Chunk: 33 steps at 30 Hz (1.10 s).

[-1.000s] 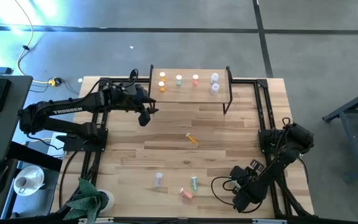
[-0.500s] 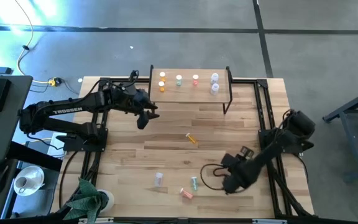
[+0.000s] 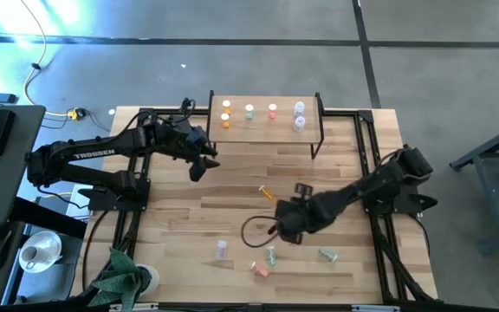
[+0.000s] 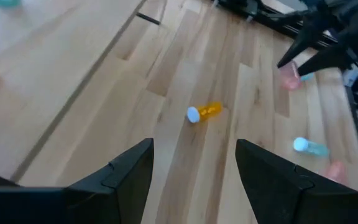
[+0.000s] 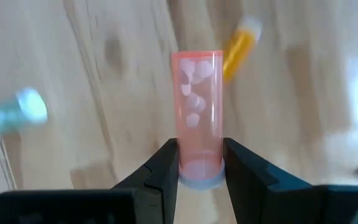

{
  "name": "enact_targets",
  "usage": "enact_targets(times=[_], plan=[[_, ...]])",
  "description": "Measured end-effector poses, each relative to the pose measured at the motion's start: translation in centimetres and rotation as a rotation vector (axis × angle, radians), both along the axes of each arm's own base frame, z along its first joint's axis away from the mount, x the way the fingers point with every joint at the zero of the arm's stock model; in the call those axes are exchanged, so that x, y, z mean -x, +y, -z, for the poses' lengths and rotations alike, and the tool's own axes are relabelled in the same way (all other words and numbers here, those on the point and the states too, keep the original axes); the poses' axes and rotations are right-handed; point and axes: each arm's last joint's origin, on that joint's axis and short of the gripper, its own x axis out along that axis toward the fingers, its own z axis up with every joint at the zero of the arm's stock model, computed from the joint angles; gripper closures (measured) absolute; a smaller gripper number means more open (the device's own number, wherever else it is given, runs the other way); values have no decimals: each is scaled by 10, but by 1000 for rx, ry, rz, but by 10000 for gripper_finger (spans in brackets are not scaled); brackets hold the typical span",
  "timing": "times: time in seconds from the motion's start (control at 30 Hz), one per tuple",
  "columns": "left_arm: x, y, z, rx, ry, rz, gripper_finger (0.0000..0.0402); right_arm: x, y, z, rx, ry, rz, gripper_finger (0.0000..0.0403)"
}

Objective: Pick and place medicine bottles onto shelf by color
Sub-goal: Put the pink pill bottle on the shelf aligned with the pink pill bottle

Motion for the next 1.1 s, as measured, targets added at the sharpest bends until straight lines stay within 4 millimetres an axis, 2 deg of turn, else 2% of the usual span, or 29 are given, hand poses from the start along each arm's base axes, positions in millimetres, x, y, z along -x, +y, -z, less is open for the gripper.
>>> enact_targets(times=[0.3,0.5,0.67,0.87,1.1], plan=[[0,-3,0,81,-19,66,186,-31,-19,-57,125,-166,-150,306],[-1,-5,1,101,-20,62,186,-38,-20,-99,257,-261,-227,306],[-8,-9,5,111,-5,85,186,-37,-17,-122,394,-296,-281,306],[-25,-11,16,177,5,75,186,-37,-18,-123,457,-268,-321,306],[-46,-9,21,295,-91,147,186,-35,-19,-88,493,-135,-388,306]])
